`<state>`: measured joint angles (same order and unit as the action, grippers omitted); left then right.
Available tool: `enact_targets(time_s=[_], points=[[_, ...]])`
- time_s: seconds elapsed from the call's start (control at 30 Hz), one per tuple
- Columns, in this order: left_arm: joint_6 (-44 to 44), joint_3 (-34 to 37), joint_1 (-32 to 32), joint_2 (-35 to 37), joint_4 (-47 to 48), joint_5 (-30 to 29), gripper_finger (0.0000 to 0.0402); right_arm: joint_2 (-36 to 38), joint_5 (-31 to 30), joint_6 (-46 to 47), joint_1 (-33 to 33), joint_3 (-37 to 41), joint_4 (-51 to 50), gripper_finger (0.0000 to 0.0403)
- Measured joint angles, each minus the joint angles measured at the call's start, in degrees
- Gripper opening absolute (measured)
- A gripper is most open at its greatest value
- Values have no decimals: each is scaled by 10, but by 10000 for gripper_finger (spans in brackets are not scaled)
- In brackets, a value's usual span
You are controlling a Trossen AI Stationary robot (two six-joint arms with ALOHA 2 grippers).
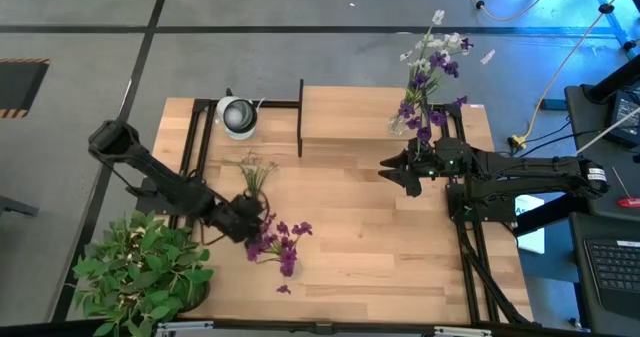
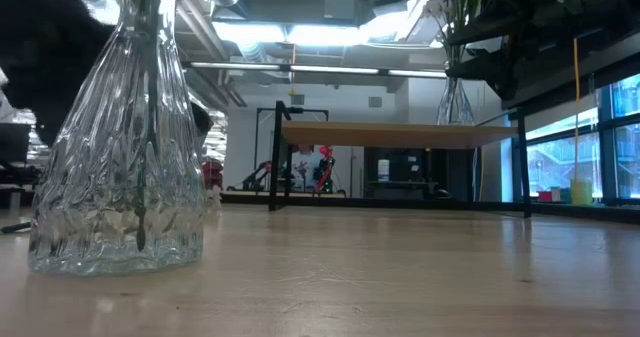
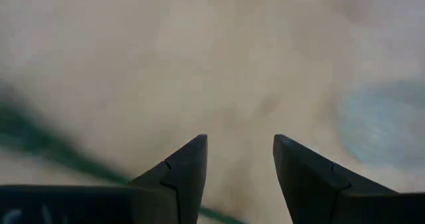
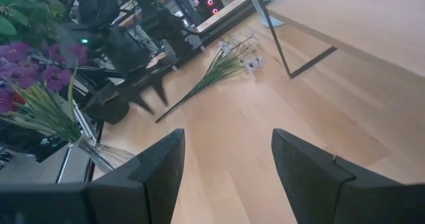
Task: Pick and place flowers into a vace then onto a shelf
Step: Put the white flowers into the transparent vase
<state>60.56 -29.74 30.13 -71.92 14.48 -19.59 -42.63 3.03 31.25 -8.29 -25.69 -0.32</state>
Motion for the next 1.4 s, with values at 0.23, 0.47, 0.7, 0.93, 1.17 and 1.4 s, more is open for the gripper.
enact_targets(time_s=[0.23,0.47,0.7,0.93,1.17,1.4], points=[[77,-15,-80,0,38,76,160,0,0,-2,0,0,0,228],[18,-128,-149,1,151,151,129,0,15,-49,0,0,-2,228],[21,-226,-191,1,367,94,108,0,18,-93,0,0,-15,228],[33,-226,-209,1,368,79,98,0,41,-105,0,0,-14,228],[12,-226,-209,1,368,48,123,0,46,-123,0,0,-13,228],[51,-221,-209,0,384,97,187,0,46,-138,0,0,-13,228]])
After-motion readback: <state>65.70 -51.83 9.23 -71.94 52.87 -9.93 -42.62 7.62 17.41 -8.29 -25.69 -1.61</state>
